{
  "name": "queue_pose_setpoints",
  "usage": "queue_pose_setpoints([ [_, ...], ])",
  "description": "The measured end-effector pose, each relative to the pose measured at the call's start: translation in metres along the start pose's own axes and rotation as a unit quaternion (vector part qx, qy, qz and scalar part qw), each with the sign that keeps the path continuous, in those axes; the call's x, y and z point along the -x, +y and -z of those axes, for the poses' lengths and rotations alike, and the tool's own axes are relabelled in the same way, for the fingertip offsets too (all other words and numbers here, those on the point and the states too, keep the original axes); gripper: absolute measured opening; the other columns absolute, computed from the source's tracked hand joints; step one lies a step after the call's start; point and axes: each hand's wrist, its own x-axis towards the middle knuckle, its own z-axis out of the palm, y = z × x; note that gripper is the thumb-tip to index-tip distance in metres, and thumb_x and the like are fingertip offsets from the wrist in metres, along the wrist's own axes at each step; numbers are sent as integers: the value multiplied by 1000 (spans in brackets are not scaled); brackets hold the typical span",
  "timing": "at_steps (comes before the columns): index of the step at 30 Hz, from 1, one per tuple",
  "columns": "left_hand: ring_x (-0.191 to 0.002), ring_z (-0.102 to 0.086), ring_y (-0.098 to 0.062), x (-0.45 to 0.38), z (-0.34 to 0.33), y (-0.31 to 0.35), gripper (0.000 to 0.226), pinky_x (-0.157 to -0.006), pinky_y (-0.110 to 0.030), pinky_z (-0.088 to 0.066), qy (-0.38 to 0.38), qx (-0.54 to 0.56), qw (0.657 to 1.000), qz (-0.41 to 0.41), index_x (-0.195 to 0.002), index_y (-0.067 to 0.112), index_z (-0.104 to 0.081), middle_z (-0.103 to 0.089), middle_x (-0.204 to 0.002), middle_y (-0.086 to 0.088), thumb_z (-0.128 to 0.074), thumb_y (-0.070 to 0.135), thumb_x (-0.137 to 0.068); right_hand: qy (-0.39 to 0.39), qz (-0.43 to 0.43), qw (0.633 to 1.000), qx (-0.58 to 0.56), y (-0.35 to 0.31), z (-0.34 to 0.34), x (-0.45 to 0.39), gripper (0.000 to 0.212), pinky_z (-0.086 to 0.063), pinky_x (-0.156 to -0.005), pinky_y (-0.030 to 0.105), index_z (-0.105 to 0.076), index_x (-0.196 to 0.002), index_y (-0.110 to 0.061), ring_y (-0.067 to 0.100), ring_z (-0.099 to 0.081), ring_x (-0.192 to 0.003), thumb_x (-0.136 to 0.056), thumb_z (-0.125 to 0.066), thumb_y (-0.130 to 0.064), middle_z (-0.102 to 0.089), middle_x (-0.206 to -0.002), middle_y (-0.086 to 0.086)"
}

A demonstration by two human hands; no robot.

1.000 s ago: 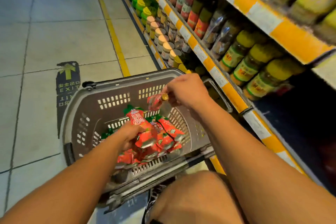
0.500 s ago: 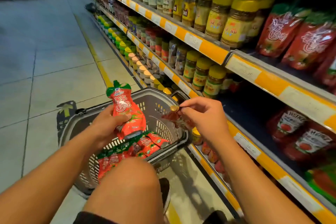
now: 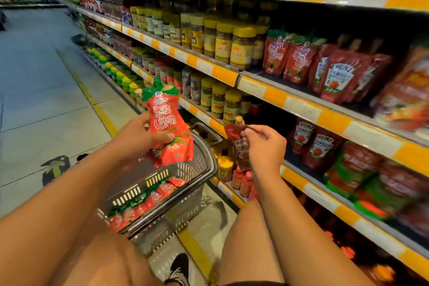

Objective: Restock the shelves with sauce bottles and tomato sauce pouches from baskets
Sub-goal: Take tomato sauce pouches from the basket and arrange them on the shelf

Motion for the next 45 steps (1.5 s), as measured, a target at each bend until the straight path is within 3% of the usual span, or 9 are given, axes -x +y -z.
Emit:
queue_pose_setpoints([
  [8, -84, -78, -21, 25, -27, 11, 49, -63, -32, -60, -49, 13, 998, -46, -114, 22, -66, -80, -95, -4, -83, -6, -77, 45, 36, 998, 15, -9, 33, 14, 15, -62, -81, 50, -78, -82, -28, 17, -75, -81, -88, -75, -15, -77, -79, -3],
  [13, -104, -75, -37, 31, -31, -9, 62, -93, -59, -57, -95, 84, 992, -10, -114, 26, -71, -78, -111, -12, -95, 12, -59, 93, 27, 995, -4, -15, 50, 20, 15, -62, -82, 48, -77, -84, -25, 17, -74, -81, -90, -76, -12, -77, -80, -2],
  [15, -105, -74, -35, 29, -34, -16, 66, -96, -61, -56, -100, 87, 991, -13, -116, 25, -71, -77, -113, -10, -96, 14, -55, 108, 20, 994, -3, -13, 57, 18, 13, -62, -82, 48, -77, -84, -24, 17, -74, -81, -89, -76, -12, -77, -80, -1],
  [18, -103, -75, -29, 22, -40, -24, 56, -96, -58, -57, -84, 70, 994, -22, -121, 20, -68, -78, -111, -7, -88, -2, -73, 132, 6, 991, -22, -8, 68, 10, 13, -63, -82, 46, -78, -85, -21, 19, -76, -82, -89, -75, -10, -78, -80, 1],
  [26, -98, -75, -26, -13, -82, -49, 43, -80, -44, -59, -64, 139, 988, 12, -116, 22, -69, -80, -104, -1, -81, -2, -82, 170, 14, 983, -67, 12, 99, -20, 8, -60, -73, 28, -79, -93, -13, 21, -77, -88, -91, -75, -6, -79, -88, 5],
  [29, -96, -76, -24, -33, -104, -59, 45, -73, -37, -59, -76, 159, 984, 29, -118, 19, -69, -80, -105, -5, -79, -6, -82, 172, 15, 981, -92, 21, 109, -38, 10, -61, -81, 34, -79, -92, -11, 25, -77, -90, -91, -75, -2, -79, -90, 10],
  [34, -93, -77, -27, -57, -137, -79, 43, -82, -41, -58, -90, 175, 979, 52, -115, 15, -69, -80, -104, -10, -76, -11, -82, 180, 9, 977, -113, 36, 117, -63, 13, -60, -92, 45, -79, -92, -13, 30, -75, -96, -92, -74, -2, -78, -93, 11],
  [40, -94, -77, -27, -81, -156, -96, 45, -83, -42, -57, -91, 164, 980, 68, -116, 17, -69, -80, -103, -8, -78, -9, -81, 196, 6, 975, -105, 52, 116, -73, 11, -60, -94, 49, -76, -103, -4, 32, -77, -93, -93, -72, 0, -79, -93, 15],
  [45, -93, -77, -27, -95, -167, -102, 45, -80, -40, -57, -98, 146, 982, 72, -117, 16, -69, -79, -103, -10, -77, -9, -81, 169, 43, 985, -21, 54, 112, -76, 14, -61, -90, 43, -76, -104, -13, 22, -77, -93, -98, -66, -5, -80, -94, 5],
])
